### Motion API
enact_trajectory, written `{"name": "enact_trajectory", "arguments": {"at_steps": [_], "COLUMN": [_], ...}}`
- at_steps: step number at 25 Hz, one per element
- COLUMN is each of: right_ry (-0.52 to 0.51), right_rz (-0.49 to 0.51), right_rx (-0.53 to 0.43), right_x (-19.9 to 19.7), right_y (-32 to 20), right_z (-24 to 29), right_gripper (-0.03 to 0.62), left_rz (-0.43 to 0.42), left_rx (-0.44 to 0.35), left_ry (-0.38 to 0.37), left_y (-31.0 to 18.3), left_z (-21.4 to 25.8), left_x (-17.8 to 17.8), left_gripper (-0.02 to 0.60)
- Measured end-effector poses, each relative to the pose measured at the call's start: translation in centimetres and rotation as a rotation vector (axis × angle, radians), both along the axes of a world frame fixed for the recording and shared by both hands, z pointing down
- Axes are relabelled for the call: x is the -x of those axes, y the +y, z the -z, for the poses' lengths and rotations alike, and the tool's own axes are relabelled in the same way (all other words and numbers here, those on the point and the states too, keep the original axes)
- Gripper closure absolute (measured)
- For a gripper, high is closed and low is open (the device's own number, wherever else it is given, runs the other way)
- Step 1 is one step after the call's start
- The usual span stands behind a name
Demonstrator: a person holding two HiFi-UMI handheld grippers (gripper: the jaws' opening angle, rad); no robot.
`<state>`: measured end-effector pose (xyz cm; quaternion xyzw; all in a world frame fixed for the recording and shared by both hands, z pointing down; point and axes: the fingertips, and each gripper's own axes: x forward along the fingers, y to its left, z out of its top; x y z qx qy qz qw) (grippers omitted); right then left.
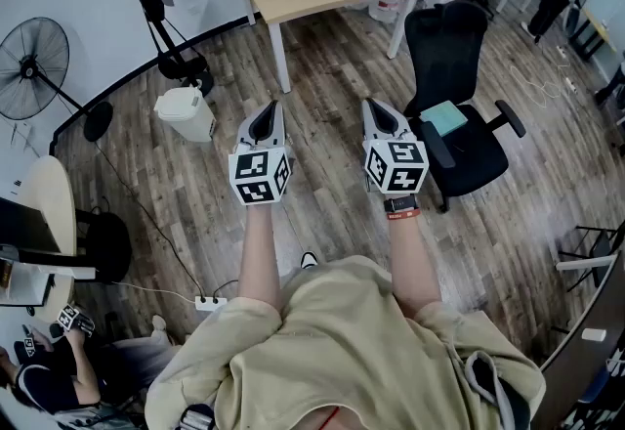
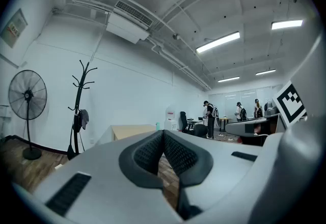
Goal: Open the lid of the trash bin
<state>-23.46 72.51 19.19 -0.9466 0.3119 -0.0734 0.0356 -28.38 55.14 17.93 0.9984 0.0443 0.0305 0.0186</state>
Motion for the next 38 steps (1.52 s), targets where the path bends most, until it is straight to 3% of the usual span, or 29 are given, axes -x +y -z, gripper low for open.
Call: {"name": "enact_trajectory", "arguments": {"at_steps": [14, 19, 25, 38], "right_ry": [-0.040, -0.083, -0.100, -0.080], "right_rz": [0.005, 0.045, 0.121, 0.289], "right_rx": [-0.027, -0.059, -0.032, -0.055], "right_x": [0.7, -1.5, -8.1, -29.3], "right_y": [-8.7, -11.4, -16.1, -25.1], "right_z": [-1.8, -2.8, -4.6, -3.0], "right_gripper": [0.580, 0.579, 0.579, 0.579], "left_rz": [0.012, 0.037, 0.092, 0.226], "left_rx": [0.029, 0.055, 0.085, 0.055], "left_ry": [-0.033, -0.057, -0.077, -0.070], "left_y": [-8.6, -10.4, -13.9, -20.6], "left_z": [-2.3, -3.8, -5.4, -4.3], "left_x": [1.0, -0.6, -6.9, -25.9], "left_gripper": [0.558, 0.558, 0.558, 0.558]}}
